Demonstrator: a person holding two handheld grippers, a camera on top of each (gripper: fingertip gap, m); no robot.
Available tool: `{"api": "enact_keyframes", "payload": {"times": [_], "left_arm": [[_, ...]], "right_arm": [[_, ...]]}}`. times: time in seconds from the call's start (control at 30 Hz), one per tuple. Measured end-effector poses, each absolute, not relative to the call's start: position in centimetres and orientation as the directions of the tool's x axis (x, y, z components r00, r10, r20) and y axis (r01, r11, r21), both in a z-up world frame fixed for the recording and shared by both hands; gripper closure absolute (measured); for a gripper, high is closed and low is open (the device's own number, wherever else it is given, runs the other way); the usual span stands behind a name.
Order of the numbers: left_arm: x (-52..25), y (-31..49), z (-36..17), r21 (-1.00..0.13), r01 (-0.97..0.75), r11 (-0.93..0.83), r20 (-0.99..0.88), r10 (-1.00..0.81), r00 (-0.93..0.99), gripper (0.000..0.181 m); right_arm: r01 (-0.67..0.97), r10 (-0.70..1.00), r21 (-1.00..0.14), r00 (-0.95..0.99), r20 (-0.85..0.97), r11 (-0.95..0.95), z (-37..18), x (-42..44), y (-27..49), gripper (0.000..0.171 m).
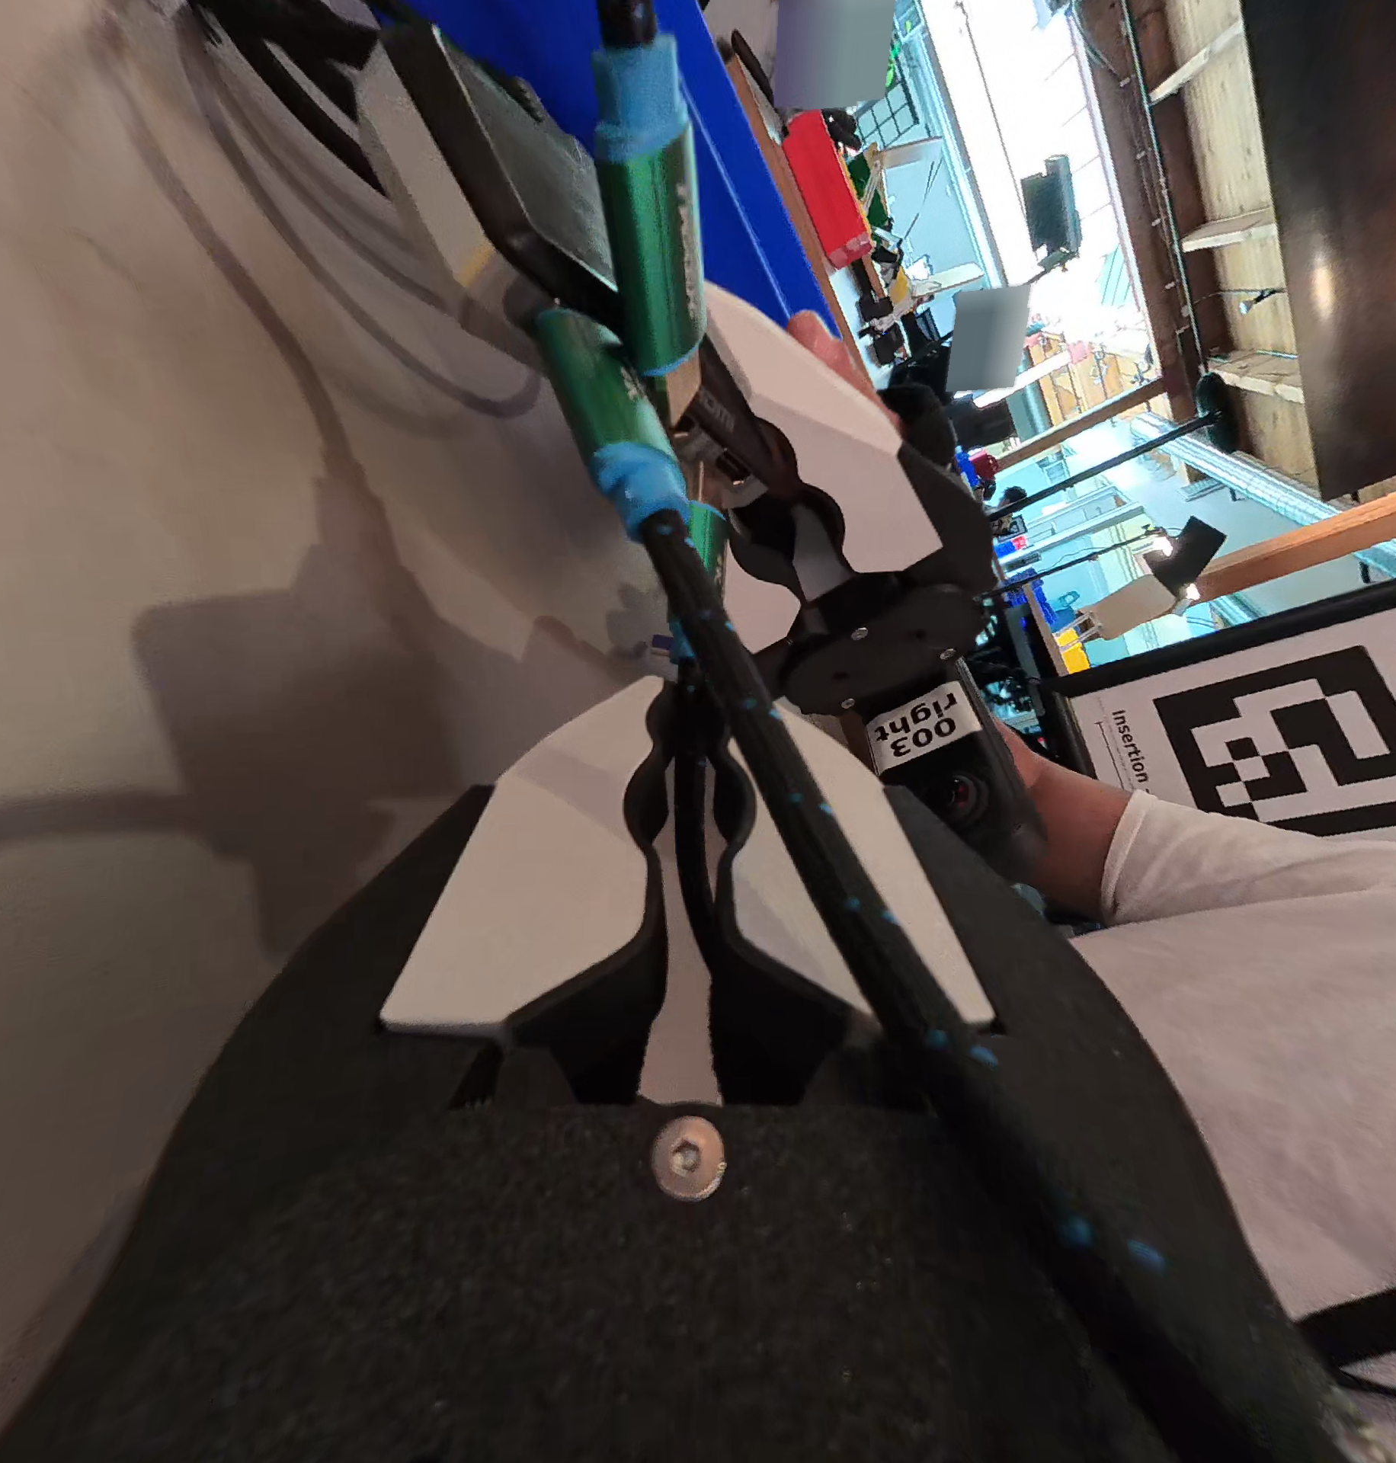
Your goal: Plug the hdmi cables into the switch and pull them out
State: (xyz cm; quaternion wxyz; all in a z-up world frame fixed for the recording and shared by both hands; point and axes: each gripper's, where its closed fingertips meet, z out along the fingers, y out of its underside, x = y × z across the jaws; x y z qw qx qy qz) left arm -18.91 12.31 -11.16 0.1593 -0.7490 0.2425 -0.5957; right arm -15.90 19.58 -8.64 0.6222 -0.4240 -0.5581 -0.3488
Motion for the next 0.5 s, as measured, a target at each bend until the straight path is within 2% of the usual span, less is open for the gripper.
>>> {"api": "enact_keyframes", "payload": {"times": [0.23,0.5], "left_arm": [[-18.66,11.91,-10.76,-0.505,-0.173,-0.846,0.842,-0.527,0.118,0.175],[-18.77,12.1,-11.29,-0.469,-0.166,-0.868,0.859,-0.492,0.143,0.175]], "right_arm": [[0.911,0.045,-0.129,0.122,0.992,0.393,-9.08,-16.06,19.61,0.152],[0.912,0.041,-0.125,0.119,0.992,0.392,-9.23,-16.27,19.55,0.152]]}}
